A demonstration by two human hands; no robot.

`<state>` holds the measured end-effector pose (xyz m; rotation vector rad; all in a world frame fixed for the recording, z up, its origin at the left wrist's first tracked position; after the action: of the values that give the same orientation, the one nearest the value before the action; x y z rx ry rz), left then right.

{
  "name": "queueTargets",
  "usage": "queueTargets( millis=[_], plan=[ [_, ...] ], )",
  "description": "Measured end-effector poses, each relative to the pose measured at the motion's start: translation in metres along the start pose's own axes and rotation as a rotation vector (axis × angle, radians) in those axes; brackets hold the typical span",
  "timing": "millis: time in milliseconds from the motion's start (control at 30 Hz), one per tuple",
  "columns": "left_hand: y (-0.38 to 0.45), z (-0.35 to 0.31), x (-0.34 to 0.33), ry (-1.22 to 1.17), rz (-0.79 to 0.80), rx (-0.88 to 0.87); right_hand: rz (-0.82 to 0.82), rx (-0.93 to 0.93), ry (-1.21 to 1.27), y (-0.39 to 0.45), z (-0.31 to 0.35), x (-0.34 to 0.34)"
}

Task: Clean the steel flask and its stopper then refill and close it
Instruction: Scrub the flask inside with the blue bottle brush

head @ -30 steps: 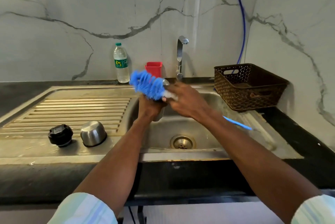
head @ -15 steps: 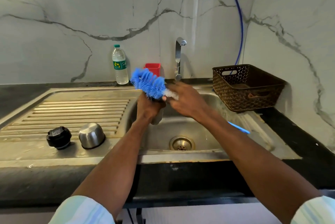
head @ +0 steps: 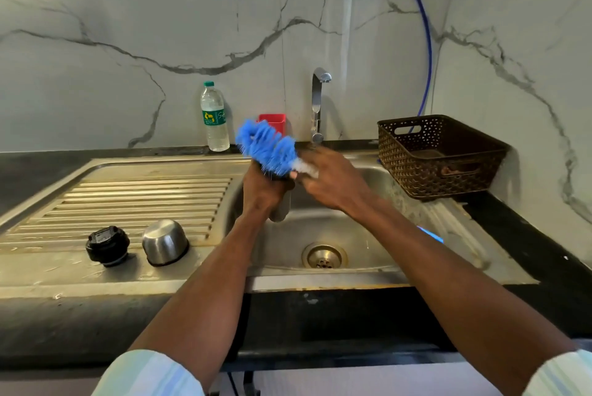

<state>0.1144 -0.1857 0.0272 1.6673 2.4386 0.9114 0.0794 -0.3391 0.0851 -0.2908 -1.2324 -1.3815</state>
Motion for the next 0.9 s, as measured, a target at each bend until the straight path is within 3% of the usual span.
queueTargets(
  millis=[133,267,367,567,700,833,900],
  plan=[
    [-0.001,0.001,-0.001,0.035,0.021,-0.021,-0.058,-0.122,-0.028,0.008,-0.015,0.011],
    [0.002,0.003,-0.003,0.041,0.038,-0.026,0.033,-0.027,0.014,0.003,-0.003,-0.002],
    [0.001,0.000,-0.004,0.025,0.037,-0.043,-0.042,-0.227,0.083,0.012,-0.031,0.006],
    [0.005,0.008,-0.006,-0.117,0.040,0.018,0.014,-0.324,0.324,0.010,-0.041,0.001],
    [0.013,0.007,0.004,-0.461,-0.064,0.134,0.245,-0.486,0.262,-0.001,-0.070,-0.020],
    [0.016,0.019,0.009,-0.759,-0.155,0.246,0.199,-0.559,0.670,0.004,-0.063,-0.009],
    [0.016,0.021,0.012,-0.838,-0.179,0.285,0.206,-0.572,0.717,0.009,-0.057,-0.008]
  ],
)
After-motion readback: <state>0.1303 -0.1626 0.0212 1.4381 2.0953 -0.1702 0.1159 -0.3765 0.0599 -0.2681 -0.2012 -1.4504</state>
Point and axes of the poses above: each hand's wrist, its own y-axis towards the middle knuckle, its own x-axis out of the back of the hand, z = x × y, the point moved 8 cm from there along y, towards the middle knuckle, and after that the axes turned 5 degrees about -x, right-handed, at the moved point
